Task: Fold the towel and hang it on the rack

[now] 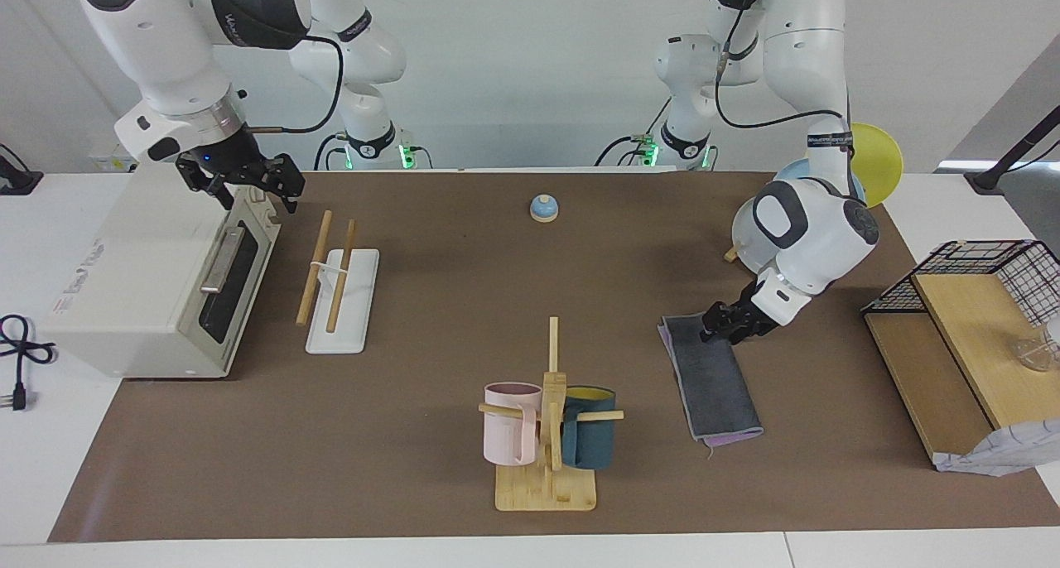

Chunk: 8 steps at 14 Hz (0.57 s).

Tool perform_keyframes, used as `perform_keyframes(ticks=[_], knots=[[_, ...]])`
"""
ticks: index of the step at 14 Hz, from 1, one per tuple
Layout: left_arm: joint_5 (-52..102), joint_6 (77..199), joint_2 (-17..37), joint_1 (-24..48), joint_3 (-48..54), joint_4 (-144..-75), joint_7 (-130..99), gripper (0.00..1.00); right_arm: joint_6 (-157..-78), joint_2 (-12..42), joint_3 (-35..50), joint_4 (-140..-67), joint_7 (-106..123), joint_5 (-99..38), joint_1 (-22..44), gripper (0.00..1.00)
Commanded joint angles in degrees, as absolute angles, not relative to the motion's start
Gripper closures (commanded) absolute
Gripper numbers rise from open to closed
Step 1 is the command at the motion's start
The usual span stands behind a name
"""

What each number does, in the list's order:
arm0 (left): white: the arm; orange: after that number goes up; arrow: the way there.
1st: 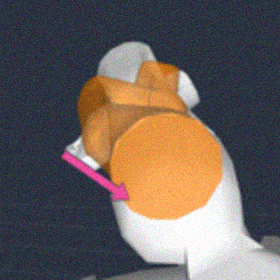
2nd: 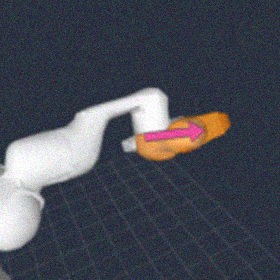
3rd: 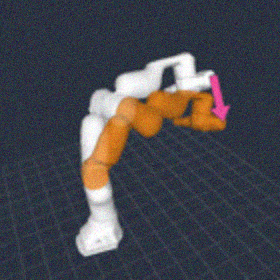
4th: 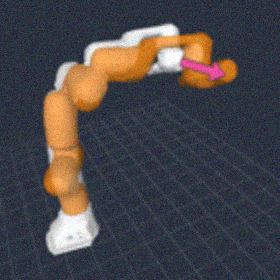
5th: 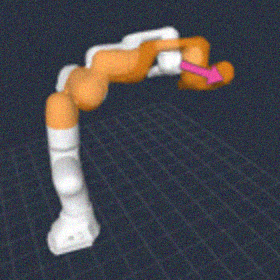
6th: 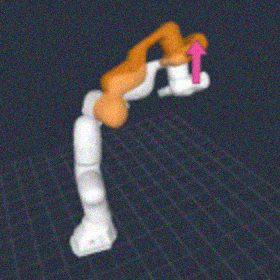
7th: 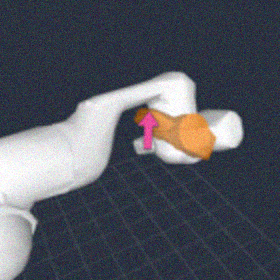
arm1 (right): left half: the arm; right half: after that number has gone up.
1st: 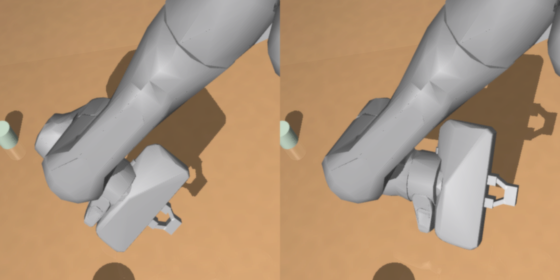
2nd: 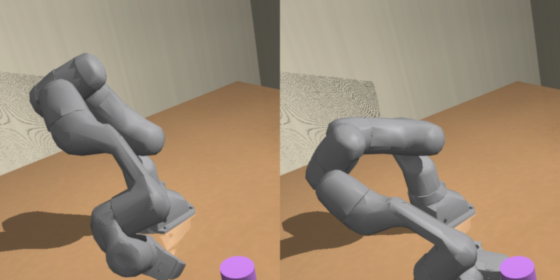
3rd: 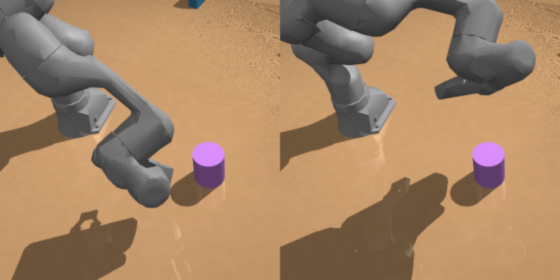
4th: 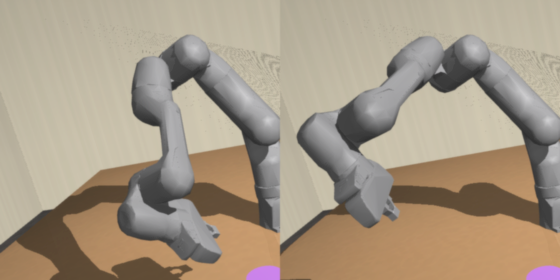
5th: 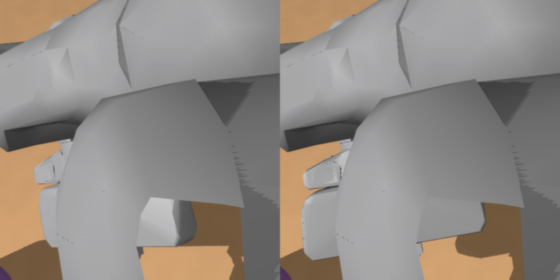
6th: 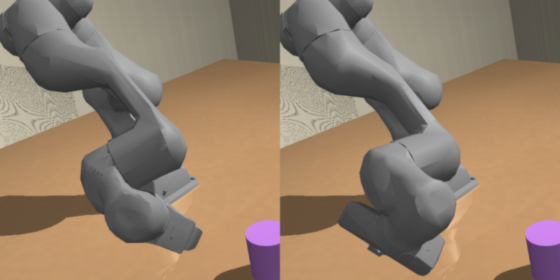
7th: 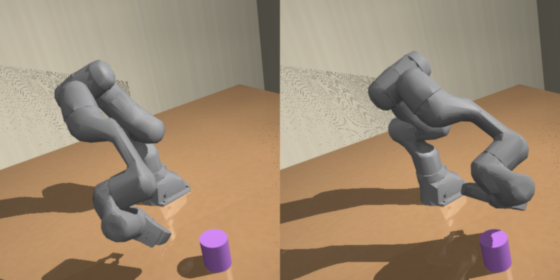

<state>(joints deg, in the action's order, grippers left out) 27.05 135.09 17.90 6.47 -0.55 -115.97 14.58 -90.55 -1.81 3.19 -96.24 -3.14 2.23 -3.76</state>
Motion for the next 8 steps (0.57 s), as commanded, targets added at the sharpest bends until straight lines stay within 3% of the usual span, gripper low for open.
perform_keyframes(ticks=[1, 5, 8], knots=[[28.6, 137.4, 18.5, 6.9, -0.4, -117.0, 15.8, 0.54, -90.3, -2.5, 3.7, -96.7, -1.8, 0.8, -4.8, 0.00], [28.9, 137.4, 18.4, 7.0, -0.5, -117.5, 15.6, 0.76, -90.3, -2.5, 3.7, -96.7, -1.7, 0.8, -4.8, 0.00], [29.0, 137.1, 18.4, 6.8, -0.5, -117.7, 15.4, 1.00, -90.3, -2.5, 3.7, -96.7, -1.7, 0.8, -4.8, 0.00]])
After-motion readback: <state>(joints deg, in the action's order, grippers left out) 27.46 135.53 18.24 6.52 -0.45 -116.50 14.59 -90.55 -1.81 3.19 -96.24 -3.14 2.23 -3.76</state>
